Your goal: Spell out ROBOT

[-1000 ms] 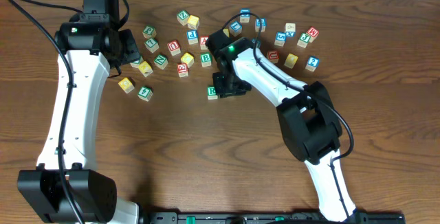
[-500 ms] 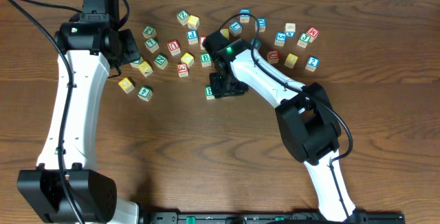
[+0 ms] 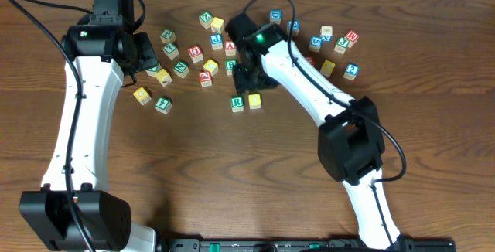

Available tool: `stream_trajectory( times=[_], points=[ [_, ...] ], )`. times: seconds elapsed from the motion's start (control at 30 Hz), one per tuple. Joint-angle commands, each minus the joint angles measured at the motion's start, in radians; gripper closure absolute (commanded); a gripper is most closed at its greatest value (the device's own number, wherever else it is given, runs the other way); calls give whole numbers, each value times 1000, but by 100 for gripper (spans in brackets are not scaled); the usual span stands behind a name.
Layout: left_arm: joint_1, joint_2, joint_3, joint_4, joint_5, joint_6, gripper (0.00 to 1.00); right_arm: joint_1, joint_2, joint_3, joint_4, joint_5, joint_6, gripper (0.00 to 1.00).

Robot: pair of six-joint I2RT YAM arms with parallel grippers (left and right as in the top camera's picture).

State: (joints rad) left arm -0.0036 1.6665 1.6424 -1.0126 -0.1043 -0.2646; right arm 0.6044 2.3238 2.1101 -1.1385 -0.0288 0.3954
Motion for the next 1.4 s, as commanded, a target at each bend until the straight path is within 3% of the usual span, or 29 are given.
stream_trajectory(
  times=[0.0,0.23,0.37,0.77,1.03,1.37],
  points=[
    [3,13,-1,4,-13,1,50,-11,-29,40,106,23,-30,42],
    [9,13,-1,5,-34,2,50,0,36,38,385,55,-30,41],
    [25,13,-1,3,-43,2,50,0,77,38,452,64,-31,42],
    [64,13,-2,4,-43,1,50,3,173,38,493,64,-31,44],
    [64,13,-2,4,-43,1,50,12,196,37,499,64,-30,55],
    [64,13,-2,4,-43,1,50,16,218,36,492,66,-30,61]
  ],
)
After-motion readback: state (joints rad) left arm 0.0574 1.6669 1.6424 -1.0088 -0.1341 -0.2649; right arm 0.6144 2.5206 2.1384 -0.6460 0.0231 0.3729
